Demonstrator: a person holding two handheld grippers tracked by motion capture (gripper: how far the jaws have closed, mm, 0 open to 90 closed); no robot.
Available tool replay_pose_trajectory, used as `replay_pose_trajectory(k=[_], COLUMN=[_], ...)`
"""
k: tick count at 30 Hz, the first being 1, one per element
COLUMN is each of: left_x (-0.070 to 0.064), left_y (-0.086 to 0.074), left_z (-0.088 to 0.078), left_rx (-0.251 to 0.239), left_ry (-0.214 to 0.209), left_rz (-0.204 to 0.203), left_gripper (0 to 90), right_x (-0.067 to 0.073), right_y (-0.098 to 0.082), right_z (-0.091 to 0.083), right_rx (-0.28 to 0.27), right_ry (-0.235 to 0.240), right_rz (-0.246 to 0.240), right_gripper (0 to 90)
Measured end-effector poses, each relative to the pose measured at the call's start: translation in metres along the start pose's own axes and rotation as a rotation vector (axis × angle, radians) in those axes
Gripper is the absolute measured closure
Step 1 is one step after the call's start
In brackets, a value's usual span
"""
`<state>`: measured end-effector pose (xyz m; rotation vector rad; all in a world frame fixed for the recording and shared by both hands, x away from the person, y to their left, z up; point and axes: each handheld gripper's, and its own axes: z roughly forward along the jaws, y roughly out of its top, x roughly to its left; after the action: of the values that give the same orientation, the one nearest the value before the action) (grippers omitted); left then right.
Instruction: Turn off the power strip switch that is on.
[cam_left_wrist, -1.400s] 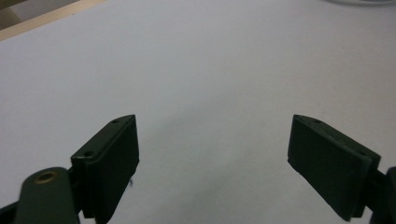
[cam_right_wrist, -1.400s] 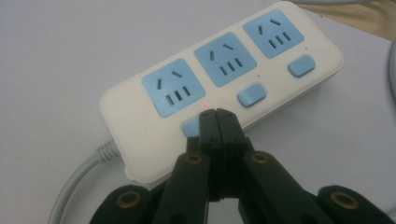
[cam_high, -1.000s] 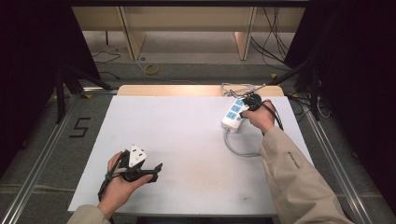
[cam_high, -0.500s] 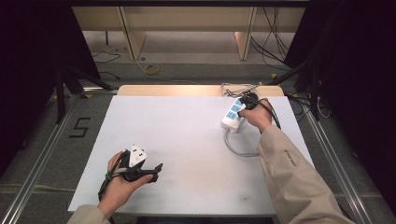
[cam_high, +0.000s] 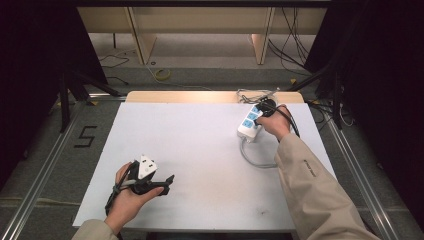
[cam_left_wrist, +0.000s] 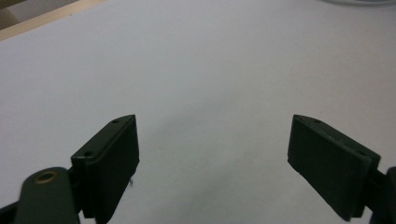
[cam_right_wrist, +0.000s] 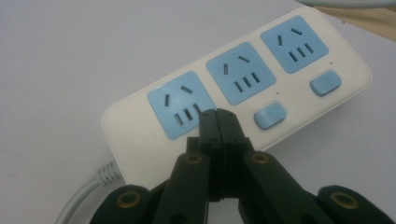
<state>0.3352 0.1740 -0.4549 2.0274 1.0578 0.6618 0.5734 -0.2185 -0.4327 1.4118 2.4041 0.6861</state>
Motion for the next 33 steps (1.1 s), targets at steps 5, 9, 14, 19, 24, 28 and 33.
replay_pose_trajectory(k=[5,9,14,19,24,28,33], left_x=[-0.0001,-0.0003,-0.0004,-0.0006,-0.0006,-0.0008,-0.0010], left_y=[0.0000,0.0000,0.0000,0.0001,0.0001,0.0003,0.0004], left_z=[0.0000,0.0002,0.0003,0.0003,0.0004,0.0004,0.0004], left_rx=[-0.001,-0.002,-0.002,-0.002,-0.003,-0.002,-0.005], left_ry=[0.000,0.000,-0.001,-0.002,-0.004,-0.007,-0.008], left_rz=[0.000,0.000,0.000,0.001,0.002,0.005,0.007], left_gripper=[16.5,16.5,16.5,16.5,16.5,16.5,16.5], right_x=[0.0005,0.0003,0.0008,0.0007,0.0014,0.0019,0.0019], right_y=[-0.0001,0.0004,0.0000,0.0005,0.0031,0.0046,0.0061], right_z=[0.0017,0.0023,0.0042,0.0054,0.0057,0.0062,0.0062], right_rx=[0.007,0.014,0.026,0.029,0.048,0.057,0.072], right_ry=[-0.003,-0.003,-0.005,-0.003,-0.017,-0.019,-0.019], right_rz=[-0.008,-0.010,-0.011,-0.007,-0.031,-0.031,-0.033], right_gripper=[90.0,90.0,90.0,90.0,90.0,90.0,90.0])
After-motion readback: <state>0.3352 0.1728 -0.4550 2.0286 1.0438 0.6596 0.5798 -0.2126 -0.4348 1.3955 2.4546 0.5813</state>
